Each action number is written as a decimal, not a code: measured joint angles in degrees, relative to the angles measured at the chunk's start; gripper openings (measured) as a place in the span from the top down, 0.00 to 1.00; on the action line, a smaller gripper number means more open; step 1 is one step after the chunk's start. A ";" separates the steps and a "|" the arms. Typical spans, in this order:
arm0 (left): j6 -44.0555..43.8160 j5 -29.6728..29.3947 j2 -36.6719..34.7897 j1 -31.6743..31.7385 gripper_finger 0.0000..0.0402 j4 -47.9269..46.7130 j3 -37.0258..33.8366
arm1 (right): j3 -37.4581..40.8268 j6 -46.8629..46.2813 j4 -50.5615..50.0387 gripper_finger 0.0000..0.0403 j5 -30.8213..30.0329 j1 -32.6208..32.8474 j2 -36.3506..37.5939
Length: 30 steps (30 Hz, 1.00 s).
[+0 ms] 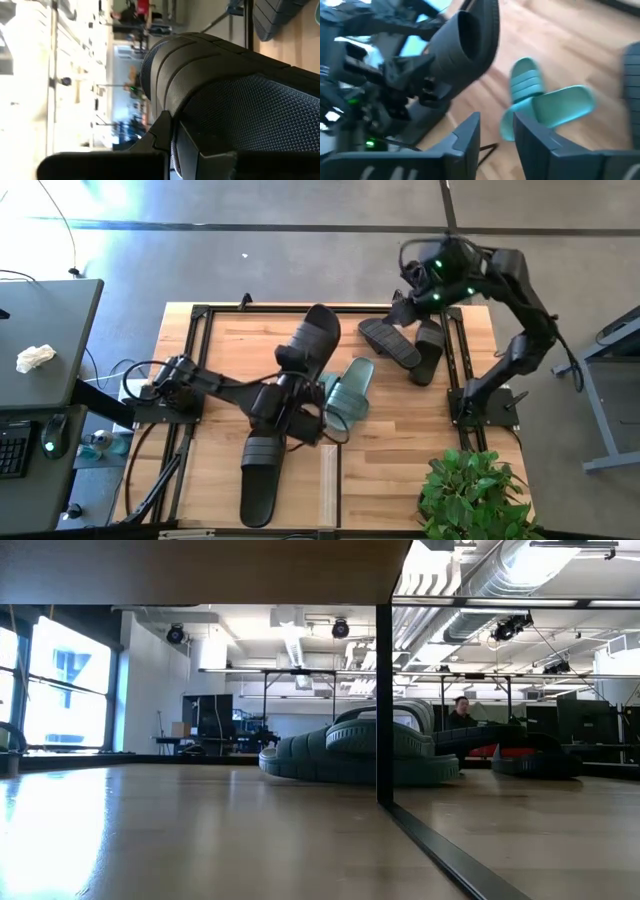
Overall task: Pick and place slides into the shelf
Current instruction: Put the pair black slipper on the shelf
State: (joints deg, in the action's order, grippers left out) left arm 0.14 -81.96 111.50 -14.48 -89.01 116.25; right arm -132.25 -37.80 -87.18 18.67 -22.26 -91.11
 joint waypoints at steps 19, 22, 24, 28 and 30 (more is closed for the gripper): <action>12.52 0.48 0.13 -5.09 1.00 10.84 0.00 | 0.00 6.60 6.40 0.53 19.66 -5.66 -14.34; 13.13 0.59 0.13 -5.00 1.00 11.67 0.00 | 0.00 6.84 6.30 0.53 20.60 -5.03 -15.31; 13.14 1.21 0.13 -4.98 1.00 11.65 0.00 | 0.00 6.82 6.38 0.53 21.25 -4.45 -15.70; 13.13 1.56 0.13 -5.04 1.00 11.66 0.00 | 0.00 6.81 7.16 0.53 21.36 -3.79 -16.66; 13.12 1.58 0.13 -5.04 1.00 11.67 0.00 | 0.02 6.81 7.14 0.53 21.34 -3.57 -16.96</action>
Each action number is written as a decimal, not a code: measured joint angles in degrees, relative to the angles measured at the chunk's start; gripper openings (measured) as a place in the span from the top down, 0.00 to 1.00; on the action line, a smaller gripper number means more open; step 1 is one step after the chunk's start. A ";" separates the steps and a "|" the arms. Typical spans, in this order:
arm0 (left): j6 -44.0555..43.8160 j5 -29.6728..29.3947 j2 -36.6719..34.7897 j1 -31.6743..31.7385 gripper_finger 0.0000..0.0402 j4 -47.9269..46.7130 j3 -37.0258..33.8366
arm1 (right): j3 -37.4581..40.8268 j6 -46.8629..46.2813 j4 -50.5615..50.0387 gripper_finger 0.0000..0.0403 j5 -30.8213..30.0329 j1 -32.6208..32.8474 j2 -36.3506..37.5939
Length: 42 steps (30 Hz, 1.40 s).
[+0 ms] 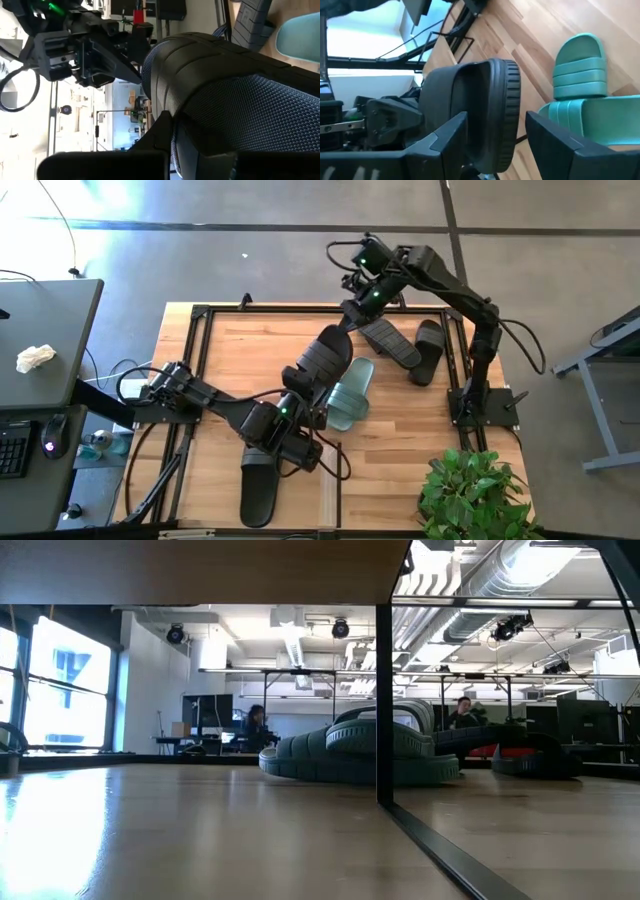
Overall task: Pick and place slides into the shelf
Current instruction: Put the pair black slipper on the shelf
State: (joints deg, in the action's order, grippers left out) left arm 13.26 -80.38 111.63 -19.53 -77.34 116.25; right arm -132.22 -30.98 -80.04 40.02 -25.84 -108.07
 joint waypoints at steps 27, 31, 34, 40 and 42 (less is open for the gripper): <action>-4.57 2.59 0.00 0.02 0.90 1.07 0.00 | -0.02 3.13 0.14 0.96 -4.41 2.66 -1.75; -6.65 5.80 0.00 0.04 0.81 1.07 0.00 | -0.02 3.65 0.14 0.96 -4.62 2.50 -1.75; -8.31 7.87 0.00 0.02 0.71 1.05 0.00 | -0.02 4.07 0.15 0.96 -4.60 2.40 -1.75; -5.93 7.65 0.00 -0.50 0.51 0.35 0.00 | -0.02 4.09 0.14 0.97 -4.55 1.76 -1.75; -5.77 6.33 0.00 -1.31 0.48 0.43 0.00 | -0.02 4.50 0.10 0.97 -4.60 1.28 -1.75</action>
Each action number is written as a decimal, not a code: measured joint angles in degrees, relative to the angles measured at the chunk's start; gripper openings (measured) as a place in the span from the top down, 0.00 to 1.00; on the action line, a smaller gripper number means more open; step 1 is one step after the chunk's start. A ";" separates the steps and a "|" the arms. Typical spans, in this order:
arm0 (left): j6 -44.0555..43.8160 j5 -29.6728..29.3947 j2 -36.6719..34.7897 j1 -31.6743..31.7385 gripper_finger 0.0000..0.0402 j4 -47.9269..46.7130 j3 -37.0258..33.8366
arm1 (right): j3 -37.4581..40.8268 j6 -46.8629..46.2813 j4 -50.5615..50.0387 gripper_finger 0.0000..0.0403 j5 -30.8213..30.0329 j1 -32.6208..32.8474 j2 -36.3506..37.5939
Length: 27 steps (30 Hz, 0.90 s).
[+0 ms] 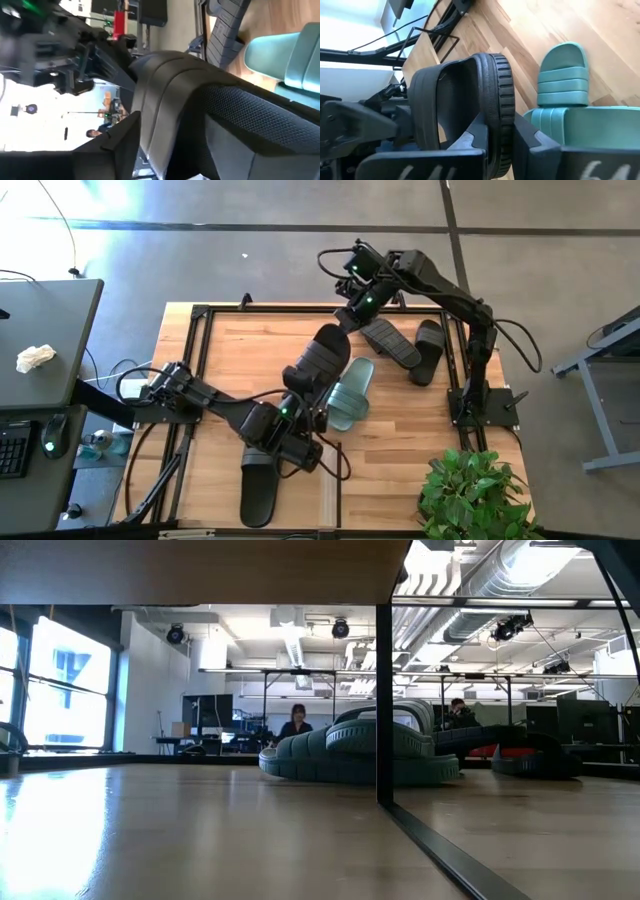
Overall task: Pick and place slides into the shelf
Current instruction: Put the pair black slipper on the shelf
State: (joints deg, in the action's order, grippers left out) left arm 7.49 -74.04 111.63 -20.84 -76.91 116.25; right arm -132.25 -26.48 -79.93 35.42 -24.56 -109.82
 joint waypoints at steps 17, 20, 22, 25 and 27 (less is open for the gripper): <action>-23.77 13.41 -18.75 -1.91 0.55 -4.28 0.11 | 0.00 10.06 -6.99 0.97 6.01 -5.13 0.00; -25.20 18.16 -23.32 0.32 0.58 -4.69 0.11 | 0.00 12.82 -7.66 0.97 9.20 -3.38 0.02; -25.08 20.84 -26.03 2.32 0.60 -4.70 0.11 | 0.00 13.27 -6.77 0.97 11.07 -1.41 0.02; -23.19 24.23 -29.37 6.10 0.63 -4.39 0.09 | 0.00 12.72 -4.41 0.97 12.19 2.59 0.02; -20.87 27.40 -31.20 9.08 0.65 -3.62 0.09 | 0.00 11.85 -3.27 0.97 12.71 5.36 -0.30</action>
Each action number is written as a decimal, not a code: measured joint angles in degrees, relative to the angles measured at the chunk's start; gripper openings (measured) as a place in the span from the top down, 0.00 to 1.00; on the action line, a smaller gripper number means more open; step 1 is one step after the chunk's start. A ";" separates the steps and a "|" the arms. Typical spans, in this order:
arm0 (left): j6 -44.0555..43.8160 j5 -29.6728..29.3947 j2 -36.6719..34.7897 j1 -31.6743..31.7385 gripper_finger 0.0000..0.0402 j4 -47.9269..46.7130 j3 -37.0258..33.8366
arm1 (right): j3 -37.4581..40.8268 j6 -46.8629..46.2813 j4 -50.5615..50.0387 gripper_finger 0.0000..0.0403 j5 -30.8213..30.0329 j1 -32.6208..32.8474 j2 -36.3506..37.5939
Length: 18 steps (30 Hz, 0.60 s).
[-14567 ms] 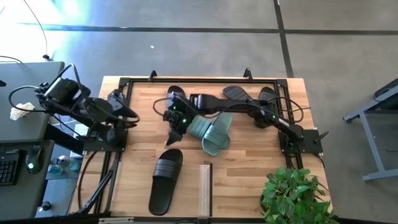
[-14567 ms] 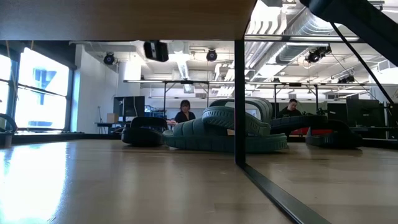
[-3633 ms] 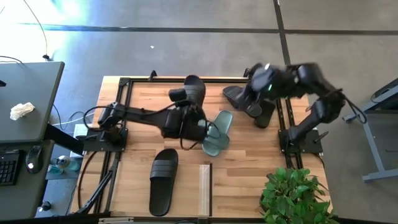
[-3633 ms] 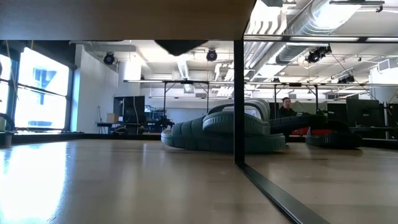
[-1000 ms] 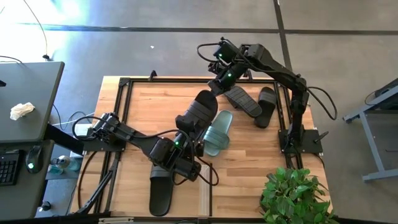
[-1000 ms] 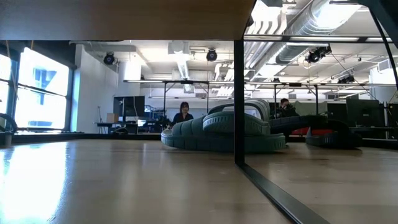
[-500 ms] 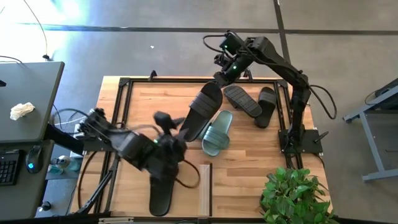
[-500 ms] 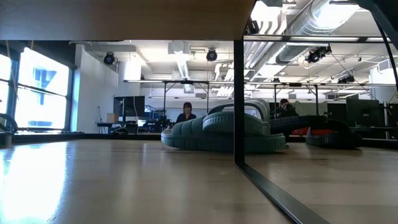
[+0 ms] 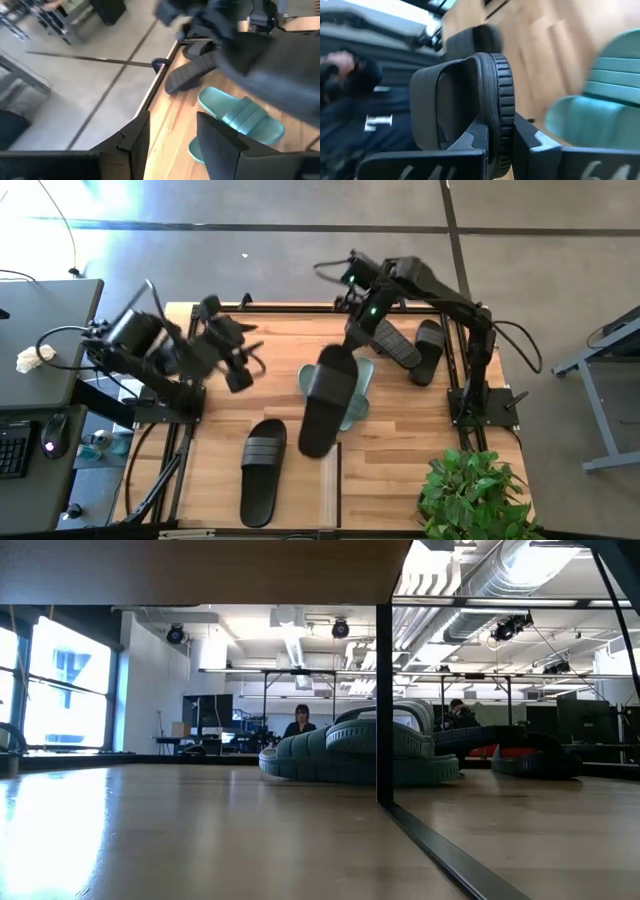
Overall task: Pick and place slides into the shelf
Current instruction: Put the pair black slipper on the shelf
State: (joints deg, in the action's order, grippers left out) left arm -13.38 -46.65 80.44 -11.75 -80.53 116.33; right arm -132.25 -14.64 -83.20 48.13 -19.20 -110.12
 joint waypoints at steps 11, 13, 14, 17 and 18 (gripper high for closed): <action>10.95 27.37 -3.02 19.41 0.71 5.57 -0.10 | 0.00 -2.61 6.22 0.97 2.91 11.50 -9.48; 11.74 30.03 -3.12 21.31 0.72 5.57 -0.71 | 0.00 -3.88 8.12 0.97 3.52 12.26 -10.84; 11.93 30.88 -3.10 22.06 0.73 5.50 -1.09 | 0.00 -4.70 8.99 0.97 4.09 12.58 -11.35; 12.75 32.76 -3.07 23.91 0.74 5.44 -2.76 | 0.00 -5.38 9.49 0.97 5.10 13.45 -12.76; 13.15 33.42 -3.14 24.57 0.75 5.50 -3.51 | 0.00 -5.98 9.51 0.97 5.21 13.83 -13.28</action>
State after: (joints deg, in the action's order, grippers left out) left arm -0.23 -13.23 77.29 12.82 -75.02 112.82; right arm -132.25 -20.62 -73.69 53.34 -5.36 -123.40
